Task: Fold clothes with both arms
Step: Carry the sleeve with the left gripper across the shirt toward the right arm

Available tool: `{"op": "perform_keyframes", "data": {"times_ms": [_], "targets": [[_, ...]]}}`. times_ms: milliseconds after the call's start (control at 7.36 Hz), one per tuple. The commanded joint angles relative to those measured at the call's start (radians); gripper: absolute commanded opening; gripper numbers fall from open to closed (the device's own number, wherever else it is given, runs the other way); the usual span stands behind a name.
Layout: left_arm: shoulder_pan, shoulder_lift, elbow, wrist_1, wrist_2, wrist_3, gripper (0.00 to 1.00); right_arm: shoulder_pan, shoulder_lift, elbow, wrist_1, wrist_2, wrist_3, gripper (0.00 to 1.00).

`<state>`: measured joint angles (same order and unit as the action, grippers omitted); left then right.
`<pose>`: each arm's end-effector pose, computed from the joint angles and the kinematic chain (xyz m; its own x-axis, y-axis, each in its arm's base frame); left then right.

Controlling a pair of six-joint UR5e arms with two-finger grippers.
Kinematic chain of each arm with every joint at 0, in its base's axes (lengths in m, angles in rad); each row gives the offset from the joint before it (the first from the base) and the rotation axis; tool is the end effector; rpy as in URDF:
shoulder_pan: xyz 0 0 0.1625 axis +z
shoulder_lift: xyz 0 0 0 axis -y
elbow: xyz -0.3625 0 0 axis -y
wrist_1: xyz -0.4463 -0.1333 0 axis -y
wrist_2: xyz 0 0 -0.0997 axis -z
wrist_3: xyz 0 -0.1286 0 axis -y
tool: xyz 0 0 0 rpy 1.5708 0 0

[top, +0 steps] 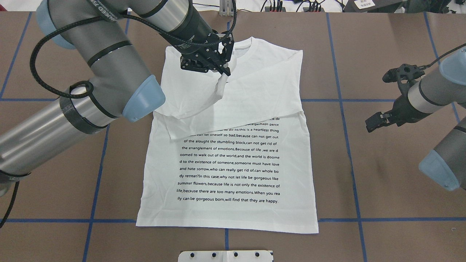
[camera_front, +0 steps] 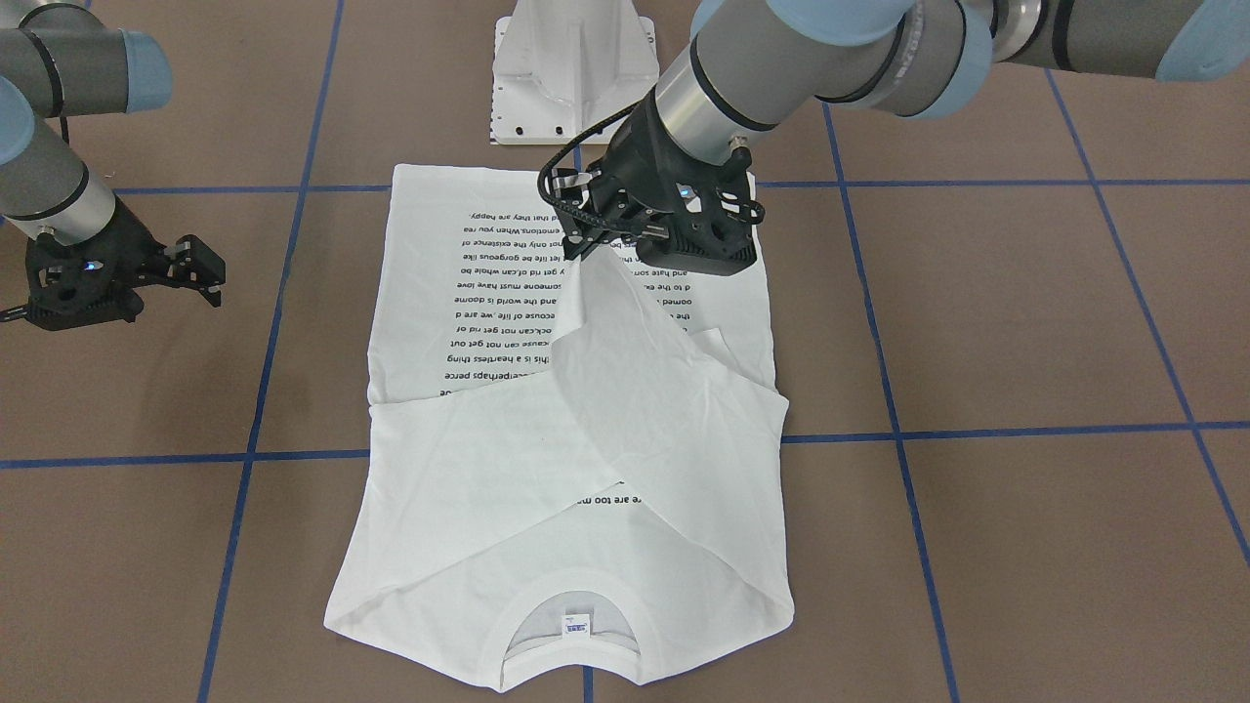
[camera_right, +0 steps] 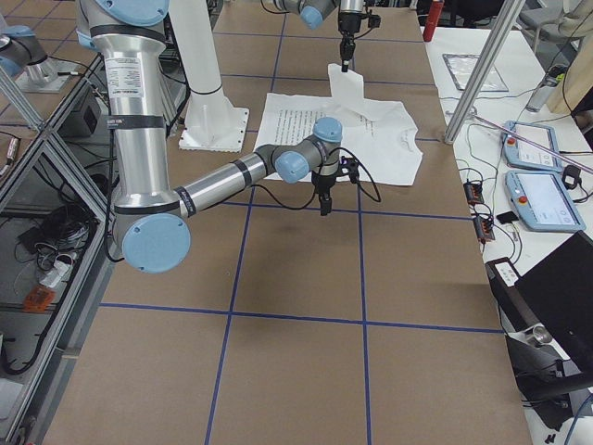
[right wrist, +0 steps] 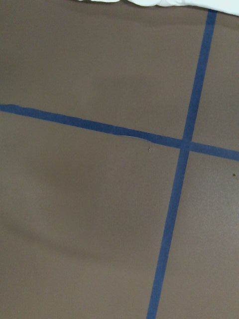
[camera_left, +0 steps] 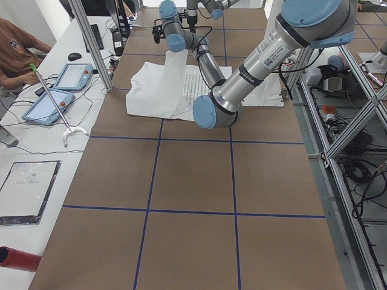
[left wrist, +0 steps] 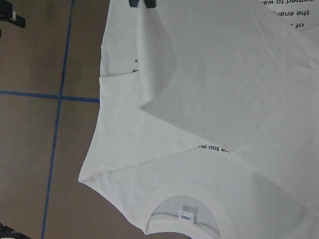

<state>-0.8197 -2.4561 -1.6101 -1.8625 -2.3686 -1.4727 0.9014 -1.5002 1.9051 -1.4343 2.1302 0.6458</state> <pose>0.4258 -0.5165 -0.0267 0.2409 -0.1578 -0.9577 0.0288 0.9874 -0.1554 -0.3073 -0.4932 0.3903 0.7153 -0.1868 0.6733 0.1268 0.9823 0.1378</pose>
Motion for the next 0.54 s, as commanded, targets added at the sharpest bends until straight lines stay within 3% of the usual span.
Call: {"op": "perform_keyframes", "data": {"times_ms": [0, 136, 408], "targets": [[0.005, -0.045, 0.092, -0.078, 0.002, -0.032, 0.00, 0.002, 0.000, -0.001, 0.000, 0.000, 0.000, 1.00], [0.008, -0.055, 0.139, -0.121, 0.003, -0.038, 0.00, 0.005, 0.001, -0.001, 0.000, 0.000, 0.000, 1.00], [0.048, -0.060, 0.252, -0.250, 0.096, -0.038, 0.00, 0.011, 0.003, -0.001, -0.002, 0.000, 0.000, 1.00]]}}
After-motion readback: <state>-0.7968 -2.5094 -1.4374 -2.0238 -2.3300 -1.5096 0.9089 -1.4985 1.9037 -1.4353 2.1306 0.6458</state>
